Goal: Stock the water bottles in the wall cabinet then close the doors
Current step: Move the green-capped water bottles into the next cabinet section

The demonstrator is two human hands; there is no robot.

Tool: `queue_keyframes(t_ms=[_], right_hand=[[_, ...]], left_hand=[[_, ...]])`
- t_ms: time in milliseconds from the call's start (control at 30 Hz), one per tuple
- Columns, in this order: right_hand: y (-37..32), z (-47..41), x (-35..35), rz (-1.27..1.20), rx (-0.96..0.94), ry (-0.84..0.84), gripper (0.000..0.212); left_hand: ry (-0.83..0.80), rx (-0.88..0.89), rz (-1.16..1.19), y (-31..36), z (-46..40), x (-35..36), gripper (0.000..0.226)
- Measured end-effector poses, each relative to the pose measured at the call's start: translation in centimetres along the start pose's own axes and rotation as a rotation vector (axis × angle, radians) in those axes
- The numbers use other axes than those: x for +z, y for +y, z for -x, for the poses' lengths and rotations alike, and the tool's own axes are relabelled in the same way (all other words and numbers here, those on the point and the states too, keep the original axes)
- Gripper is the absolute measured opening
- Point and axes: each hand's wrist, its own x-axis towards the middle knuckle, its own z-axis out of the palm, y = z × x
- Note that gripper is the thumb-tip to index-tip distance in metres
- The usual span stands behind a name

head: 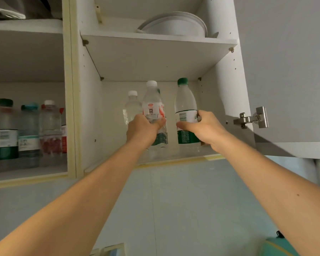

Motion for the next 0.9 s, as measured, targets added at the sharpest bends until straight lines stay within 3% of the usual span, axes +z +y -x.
queue_keyframes(t_ms=[267,433,900], right_hand=[[1.6,-1.8,-0.3,0.051,0.027,0.035,0.046],[3.1,-3.0,-0.2,0.095,0.033,0.05,0.049],[3.8,-3.1,-0.1,0.069,0.05,0.055,0.054]], left_hand=[[-0.061,-0.03,-0.016,-0.7,-2.6,3.7,0.039],[-0.085,-0.053,0.019,-1.5,-3.8,5.2,0.051],[-0.172,-0.051,-0.036,-1.6,-4.6,5.1,0.054]])
